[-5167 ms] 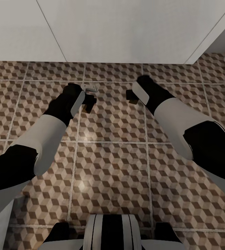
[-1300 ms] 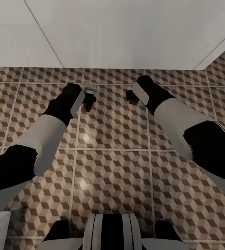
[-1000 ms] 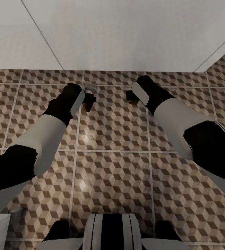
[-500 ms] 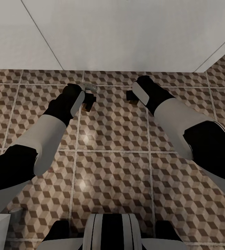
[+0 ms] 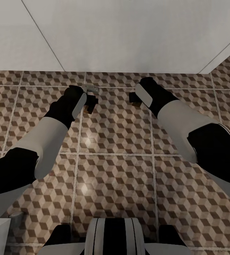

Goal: Take the four mousetraps from the cabinet in the bathroom and place them on the bathroom floor. Make sure all four end up on the same floor surface, and ensure that at least two of them are either under or directly next to the same bathroom sink.

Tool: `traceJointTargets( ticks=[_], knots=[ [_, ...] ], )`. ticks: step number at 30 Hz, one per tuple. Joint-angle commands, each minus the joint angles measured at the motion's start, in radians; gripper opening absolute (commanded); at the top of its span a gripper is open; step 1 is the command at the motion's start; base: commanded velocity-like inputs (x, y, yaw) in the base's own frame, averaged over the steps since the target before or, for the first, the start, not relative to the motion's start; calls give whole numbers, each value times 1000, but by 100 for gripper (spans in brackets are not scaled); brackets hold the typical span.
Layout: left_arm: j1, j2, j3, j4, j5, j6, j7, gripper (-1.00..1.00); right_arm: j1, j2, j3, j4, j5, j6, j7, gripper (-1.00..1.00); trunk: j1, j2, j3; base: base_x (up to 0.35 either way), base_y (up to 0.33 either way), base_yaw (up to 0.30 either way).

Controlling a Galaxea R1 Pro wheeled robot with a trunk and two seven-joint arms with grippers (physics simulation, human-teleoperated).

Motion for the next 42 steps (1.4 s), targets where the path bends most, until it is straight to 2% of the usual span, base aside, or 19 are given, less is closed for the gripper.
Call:
traceJointTargets(
  ticks=[1, 26, 34, 42],
  knots=[
    [0, 1, -4, -1, 9, 4, 8, -100, -1, 0, 5, 0, -11, 2, -9, -100, 0, 0, -1, 0, 0, 0],
    [-1, 0, -5, -10, 9, 3, 9, -100, -1, 0, 5, 1, -11, 0, -9, -100, 7, -4, -1, 0, 0, 0],
    [-1, -1, -4, -11, 9, -15, 13, -100, -1, 0, 6, 34, -12, -58, -9, -100, 9, -5, -1, 0, 0, 0],
    [-1, -1, -5, -11, 9, -32, 14, -100, -1, 0, 7, 48, -12, -74, -9, -100, 9, -5, -1, 0, 0, 0]
  ],
)
